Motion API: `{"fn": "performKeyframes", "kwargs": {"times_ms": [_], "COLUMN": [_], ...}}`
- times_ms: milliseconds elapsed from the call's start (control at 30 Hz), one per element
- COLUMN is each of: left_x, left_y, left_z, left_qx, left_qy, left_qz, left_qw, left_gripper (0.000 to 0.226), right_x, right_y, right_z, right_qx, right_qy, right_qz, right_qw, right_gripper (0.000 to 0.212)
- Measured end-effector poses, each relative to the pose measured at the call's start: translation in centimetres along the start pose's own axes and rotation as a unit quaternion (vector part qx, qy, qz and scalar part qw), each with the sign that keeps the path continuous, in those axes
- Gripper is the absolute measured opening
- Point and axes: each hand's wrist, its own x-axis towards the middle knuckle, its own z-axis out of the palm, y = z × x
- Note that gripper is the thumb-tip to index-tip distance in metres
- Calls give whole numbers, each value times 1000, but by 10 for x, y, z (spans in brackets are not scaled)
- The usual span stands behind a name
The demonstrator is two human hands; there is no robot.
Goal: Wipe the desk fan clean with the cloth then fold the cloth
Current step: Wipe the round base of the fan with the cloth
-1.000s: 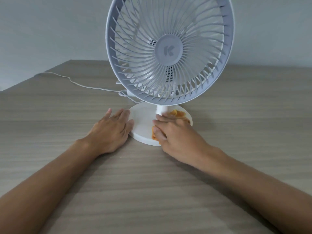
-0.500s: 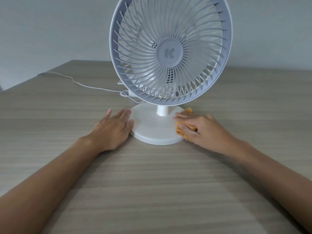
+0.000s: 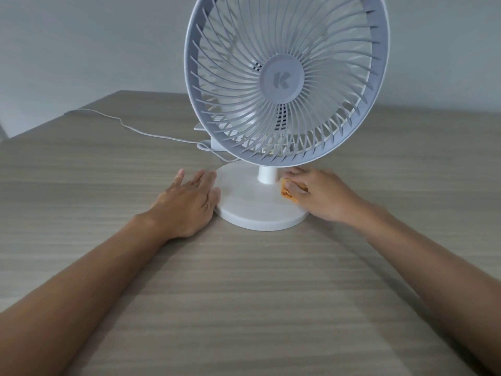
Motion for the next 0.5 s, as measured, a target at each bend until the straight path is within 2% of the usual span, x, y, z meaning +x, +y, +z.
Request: {"fn": "performKeyframes", "kwargs": {"times_ms": [267,433,500], "left_x": [0,0,-1], "left_y": [2,-2,-2], "left_z": [-1,0,1], "left_qx": [3,-6,-31], "left_qy": [-9,-17,-18], "left_qz": [3,5,-2], "left_qw": [1000,1000,999], "left_gripper": [57,61,59], "right_x": [-28,-2,-1], "right_y": [-36,-67,-70], "right_z": [21,37,29], "right_qx": [11,7,43], "right_qy": [74,73,40], "right_qz": [-90,-114,-122], "right_qw": [993,991,991], "right_gripper": [31,30,33]}}
